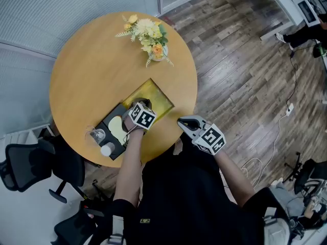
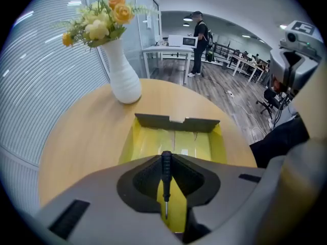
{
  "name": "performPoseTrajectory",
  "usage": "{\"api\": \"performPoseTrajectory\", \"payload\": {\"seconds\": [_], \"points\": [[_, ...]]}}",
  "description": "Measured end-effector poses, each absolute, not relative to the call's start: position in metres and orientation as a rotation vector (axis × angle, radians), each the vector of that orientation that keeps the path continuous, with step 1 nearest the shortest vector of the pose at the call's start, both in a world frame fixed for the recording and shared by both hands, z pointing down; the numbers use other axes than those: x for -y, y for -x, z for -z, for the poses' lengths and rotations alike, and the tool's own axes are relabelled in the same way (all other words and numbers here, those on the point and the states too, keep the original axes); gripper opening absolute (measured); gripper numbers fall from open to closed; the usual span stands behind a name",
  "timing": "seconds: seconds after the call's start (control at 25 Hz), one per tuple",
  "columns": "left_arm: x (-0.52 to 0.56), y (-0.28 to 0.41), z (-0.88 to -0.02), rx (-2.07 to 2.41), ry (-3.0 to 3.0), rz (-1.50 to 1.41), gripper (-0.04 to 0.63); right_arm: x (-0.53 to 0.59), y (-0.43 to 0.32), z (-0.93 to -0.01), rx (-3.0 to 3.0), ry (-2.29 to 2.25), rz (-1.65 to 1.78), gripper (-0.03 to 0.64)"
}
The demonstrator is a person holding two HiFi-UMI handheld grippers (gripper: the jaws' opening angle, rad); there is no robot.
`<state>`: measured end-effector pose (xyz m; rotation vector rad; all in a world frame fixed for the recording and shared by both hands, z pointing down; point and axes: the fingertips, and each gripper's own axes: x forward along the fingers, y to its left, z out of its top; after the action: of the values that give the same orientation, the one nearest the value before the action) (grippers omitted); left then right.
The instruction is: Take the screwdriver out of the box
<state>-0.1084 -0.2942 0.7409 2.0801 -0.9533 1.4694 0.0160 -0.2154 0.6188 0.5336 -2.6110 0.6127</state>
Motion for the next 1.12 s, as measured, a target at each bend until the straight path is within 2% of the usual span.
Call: {"api": "performPoseTrajectory", "payload": {"seconds": [0.6,1.12], "points": [[0.24,0.093,-0.632,1.078,-2.308,-1.051,0.064,0.189,0.006,-0.593,2.641,-0.536,-0.461,0.008],[0.192,0.096,-0.586,1.1,-2.435,-0.665,0.064,0.169,0.022,-0.575,2.653,-0.531,-0.356,0.008]]}}
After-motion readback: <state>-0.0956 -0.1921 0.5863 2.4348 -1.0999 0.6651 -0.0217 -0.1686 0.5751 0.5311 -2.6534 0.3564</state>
